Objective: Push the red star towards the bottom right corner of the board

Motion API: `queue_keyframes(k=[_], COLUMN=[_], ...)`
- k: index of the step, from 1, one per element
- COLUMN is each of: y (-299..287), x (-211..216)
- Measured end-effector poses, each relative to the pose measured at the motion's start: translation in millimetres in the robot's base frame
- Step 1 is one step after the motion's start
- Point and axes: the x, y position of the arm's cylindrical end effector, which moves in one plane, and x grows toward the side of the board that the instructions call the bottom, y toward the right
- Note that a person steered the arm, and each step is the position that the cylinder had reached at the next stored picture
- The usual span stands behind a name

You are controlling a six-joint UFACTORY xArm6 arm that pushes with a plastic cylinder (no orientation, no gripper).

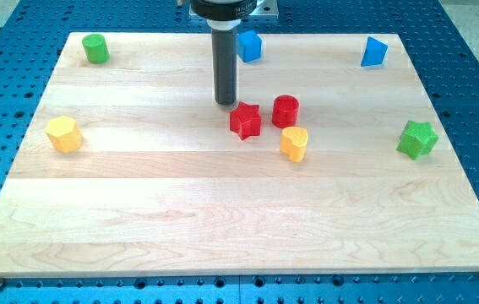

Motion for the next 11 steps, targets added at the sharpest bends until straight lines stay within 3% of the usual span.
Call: queue_keyframes(k=[2, 5, 6, 9, 11], y=[27.7, 60.5, 54.9, 28.2, -36.6], x=[55.2, 31.3, 43.3, 158.7, 160.4])
